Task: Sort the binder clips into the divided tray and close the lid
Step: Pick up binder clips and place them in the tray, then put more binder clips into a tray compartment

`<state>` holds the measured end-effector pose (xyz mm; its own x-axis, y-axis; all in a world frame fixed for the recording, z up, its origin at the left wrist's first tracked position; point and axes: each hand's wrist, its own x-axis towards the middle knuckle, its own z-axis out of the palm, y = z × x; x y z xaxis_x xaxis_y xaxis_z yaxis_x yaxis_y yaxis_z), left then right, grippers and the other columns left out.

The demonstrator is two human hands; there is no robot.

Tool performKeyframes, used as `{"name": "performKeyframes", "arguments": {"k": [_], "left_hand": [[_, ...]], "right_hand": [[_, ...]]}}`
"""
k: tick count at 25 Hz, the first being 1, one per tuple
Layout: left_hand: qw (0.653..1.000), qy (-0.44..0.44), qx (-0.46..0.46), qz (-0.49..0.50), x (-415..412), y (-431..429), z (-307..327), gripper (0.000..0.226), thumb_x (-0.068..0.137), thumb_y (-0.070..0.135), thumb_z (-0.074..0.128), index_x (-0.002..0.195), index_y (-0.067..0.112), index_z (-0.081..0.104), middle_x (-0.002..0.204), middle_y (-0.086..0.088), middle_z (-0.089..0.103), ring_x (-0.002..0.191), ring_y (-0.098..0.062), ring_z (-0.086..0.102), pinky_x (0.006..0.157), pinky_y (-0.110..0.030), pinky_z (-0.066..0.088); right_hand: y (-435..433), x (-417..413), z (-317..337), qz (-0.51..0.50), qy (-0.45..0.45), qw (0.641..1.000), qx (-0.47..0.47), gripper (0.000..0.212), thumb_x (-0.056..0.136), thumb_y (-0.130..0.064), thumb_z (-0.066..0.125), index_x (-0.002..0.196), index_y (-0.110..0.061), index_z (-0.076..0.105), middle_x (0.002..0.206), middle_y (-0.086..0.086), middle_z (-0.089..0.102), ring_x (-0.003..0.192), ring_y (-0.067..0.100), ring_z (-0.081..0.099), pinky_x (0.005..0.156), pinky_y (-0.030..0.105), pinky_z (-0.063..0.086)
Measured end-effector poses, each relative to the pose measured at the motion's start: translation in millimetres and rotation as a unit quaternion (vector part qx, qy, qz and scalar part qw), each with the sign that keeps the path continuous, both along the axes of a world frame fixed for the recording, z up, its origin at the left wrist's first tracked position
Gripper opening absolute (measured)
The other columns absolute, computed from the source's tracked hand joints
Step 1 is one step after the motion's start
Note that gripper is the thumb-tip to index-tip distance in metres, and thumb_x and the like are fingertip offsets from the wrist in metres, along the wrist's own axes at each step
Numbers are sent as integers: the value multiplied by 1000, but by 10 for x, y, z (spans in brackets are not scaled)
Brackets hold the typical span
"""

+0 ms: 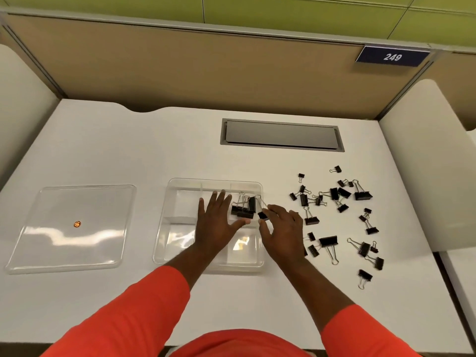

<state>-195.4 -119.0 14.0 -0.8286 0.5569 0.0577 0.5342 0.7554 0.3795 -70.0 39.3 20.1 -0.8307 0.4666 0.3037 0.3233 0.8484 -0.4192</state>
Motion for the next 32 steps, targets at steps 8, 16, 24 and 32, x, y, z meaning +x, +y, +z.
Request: {"name": "performKeyframes", "arguments": {"k": [8,16,24,32], "left_hand": [[1000,8,-15,-17,-174,-185,26,98,82,87,24,152,20,32,161,-1,25,151,-15,11,122,-47,0],[999,-1,-36,-40,-143,-237,63,98,83,86,31,155,21,24,163,-1,17,150,-12,1,122,-46,-5],[994,23,-15,-104,152,29,53,100,82,87,32,156,20,21,163,1,13,152,-14,0,122,-51,4],[981,9,-9,-192,628,610,65,98,83,85,34,154,18,28,163,-4,19,152,-19,8,121,-52,10]], "right_hand": [[-220,-414,-1,30,-13,999,-40,32,98,-41,61,125,-24,67,132,-5,64,125,12,57,118,43,25],[-161,-147,-54,24,-68,997,-26,71,98,-63,41,155,-20,33,164,1,27,153,13,19,123,53,12],[-12,444,40,-15,-126,992,-24,81,98,-67,39,160,-20,18,169,-1,6,155,12,1,123,54,7],[396,1070,3,-80,-165,983,-30,82,97,-69,38,160,-21,16,169,-5,2,154,9,-3,124,52,2]]}}
